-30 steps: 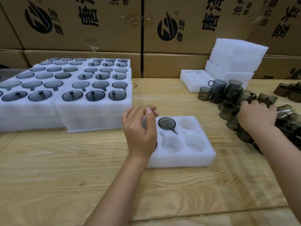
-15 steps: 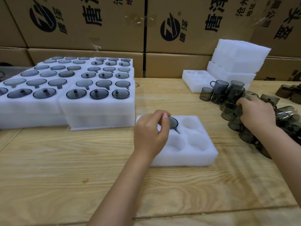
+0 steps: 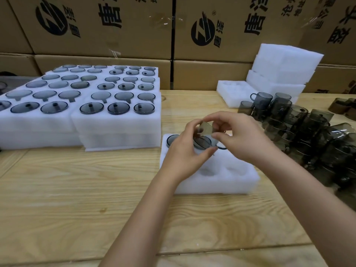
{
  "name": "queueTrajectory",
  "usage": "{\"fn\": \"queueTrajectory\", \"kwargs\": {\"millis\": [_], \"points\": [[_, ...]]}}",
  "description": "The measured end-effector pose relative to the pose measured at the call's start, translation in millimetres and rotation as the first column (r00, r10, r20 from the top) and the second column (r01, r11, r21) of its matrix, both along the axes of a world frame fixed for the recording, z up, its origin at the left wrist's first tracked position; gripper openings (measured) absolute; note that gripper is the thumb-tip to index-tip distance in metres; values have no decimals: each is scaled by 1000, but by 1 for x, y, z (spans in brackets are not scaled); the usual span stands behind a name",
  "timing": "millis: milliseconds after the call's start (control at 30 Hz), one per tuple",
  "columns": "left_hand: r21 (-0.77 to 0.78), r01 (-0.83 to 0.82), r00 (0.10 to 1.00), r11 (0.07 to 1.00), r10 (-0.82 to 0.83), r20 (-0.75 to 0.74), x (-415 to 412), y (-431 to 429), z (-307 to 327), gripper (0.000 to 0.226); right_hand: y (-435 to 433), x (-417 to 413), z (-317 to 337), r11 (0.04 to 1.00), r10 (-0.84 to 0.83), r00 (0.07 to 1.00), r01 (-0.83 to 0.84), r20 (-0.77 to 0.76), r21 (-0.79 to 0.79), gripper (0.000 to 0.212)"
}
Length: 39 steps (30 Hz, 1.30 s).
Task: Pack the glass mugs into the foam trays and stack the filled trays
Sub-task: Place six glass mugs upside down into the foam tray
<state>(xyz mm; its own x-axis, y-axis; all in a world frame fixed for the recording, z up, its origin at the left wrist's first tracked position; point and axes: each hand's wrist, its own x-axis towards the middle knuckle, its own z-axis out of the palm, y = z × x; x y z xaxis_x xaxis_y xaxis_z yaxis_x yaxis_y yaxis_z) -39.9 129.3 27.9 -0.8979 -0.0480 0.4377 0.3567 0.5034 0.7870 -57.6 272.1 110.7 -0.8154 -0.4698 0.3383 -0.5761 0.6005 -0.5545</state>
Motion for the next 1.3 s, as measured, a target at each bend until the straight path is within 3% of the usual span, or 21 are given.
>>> {"fn": "queueTrajectory", "kwargs": {"millis": [67, 133, 200, 333, 533, 600, 700, 800, 867, 967, 1067, 1200, 1300], "points": [[56, -17, 1000, 998, 16, 7, 0, -1, -1, 66, -3, -3, -2, 999, 1, 1000, 0, 18, -45, 36], [127, 4, 1000, 992, -5, 6, 1, -2, 1, 64, -2, -7, -1, 982, 7, 998, 6, 68, -190, 29], [182, 53, 999, 982, -50, -21, 2, -4, 3, 62, 2, -12, 0, 970, 35, 990, -1, 136, -244, 34], [221, 34, 994, 975, -11, -107, 3, -4, 3, 62, 2, -14, -6, 995, 91, 976, -84, 197, -45, 61], [150, -104, 967, 983, 135, -214, 1, -1, -1, 67, -9, -8, -16, 992, -126, 991, 125, 34, 36, 84], [116, -103, 970, 988, 126, -208, 1, 0, -2, 69, -14, -7, -20, 997, -80, 994, 78, 77, 20, 75], [120, -45, 988, 992, 62, -145, 3, 1, 1, 71, -12, -10, -24, 992, 10, 982, 14, 191, -123, 50], [300, 162, 987, 940, -149, -67, 7, -8, 8, 62, 3, -16, -25, 980, 128, 960, -84, 249, -181, 56], [506, 248, 969, 826, -223, -110, 8, -17, 12, 52, 13, -19, -26, 959, 242, 925, -182, 294, -217, 61], [726, 90, 994, 682, -104, -25, 6, -22, 16, 48, 26, -21, -32, 927, 363, 864, -295, 348, -233, 66], [627, 9, 995, 779, -68, 70, 6, -17, 18, 43, 28, -19, -41, 911, 411, 834, -384, 367, -149, 67], [452, 182, 966, 873, -245, 86, 9, -14, 16, 39, 30, -19, -45, 902, 420, 828, -426, 371, -72, 72], [280, 274, 942, 920, -316, 116, 11, -12, 12, 55, 30, -19, -44, 892, 421, 819, -453, 390, -11, 69]]}}
